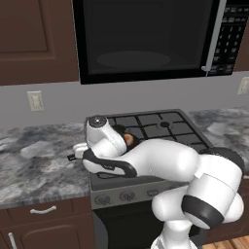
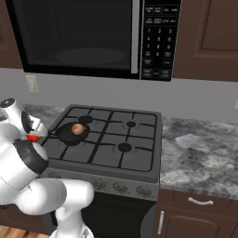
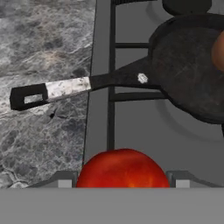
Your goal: Place the pan on the front left burner on the stove. Then place the tomato and the onion in the pan and turn on the front left burner.
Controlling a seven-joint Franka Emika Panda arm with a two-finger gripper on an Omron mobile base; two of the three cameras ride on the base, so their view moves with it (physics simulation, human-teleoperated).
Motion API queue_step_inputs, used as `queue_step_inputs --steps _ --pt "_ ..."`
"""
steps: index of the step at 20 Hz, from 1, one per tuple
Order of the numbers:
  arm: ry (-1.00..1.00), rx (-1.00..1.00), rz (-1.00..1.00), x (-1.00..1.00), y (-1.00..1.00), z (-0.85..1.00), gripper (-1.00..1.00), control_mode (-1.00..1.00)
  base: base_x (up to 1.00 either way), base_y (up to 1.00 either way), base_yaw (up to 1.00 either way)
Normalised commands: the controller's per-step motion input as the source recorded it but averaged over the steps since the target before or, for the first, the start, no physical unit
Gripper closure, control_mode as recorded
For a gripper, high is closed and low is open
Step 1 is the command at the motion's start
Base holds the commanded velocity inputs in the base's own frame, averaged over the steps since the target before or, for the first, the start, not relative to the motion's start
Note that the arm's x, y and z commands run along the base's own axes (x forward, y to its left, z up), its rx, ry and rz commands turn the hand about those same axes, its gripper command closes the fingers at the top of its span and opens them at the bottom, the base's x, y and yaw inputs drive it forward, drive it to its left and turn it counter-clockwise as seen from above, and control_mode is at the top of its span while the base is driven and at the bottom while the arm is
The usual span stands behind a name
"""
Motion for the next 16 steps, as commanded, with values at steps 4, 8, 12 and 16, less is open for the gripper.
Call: queue_step_inputs --steps 4,8,12,16 --pt "0.0 0.0 -0.05 0.12 -0.39 0.27 1.0 -1.0 0.0 0.0 0.0" --pt "0.0 0.0 -0.05 0.09 -0.37 0.24 1.0 -1.0 0.0 0.0 0.0" --pt "0.0 0.0 -0.05 0.1 -0.29 0.13 1.0 -1.0 0.0 0.0 0.0" --pt "0.0 0.0 -0.04 0.2 -0.25 0.0 1.0 -1.0 0.0 0.0 0.0"
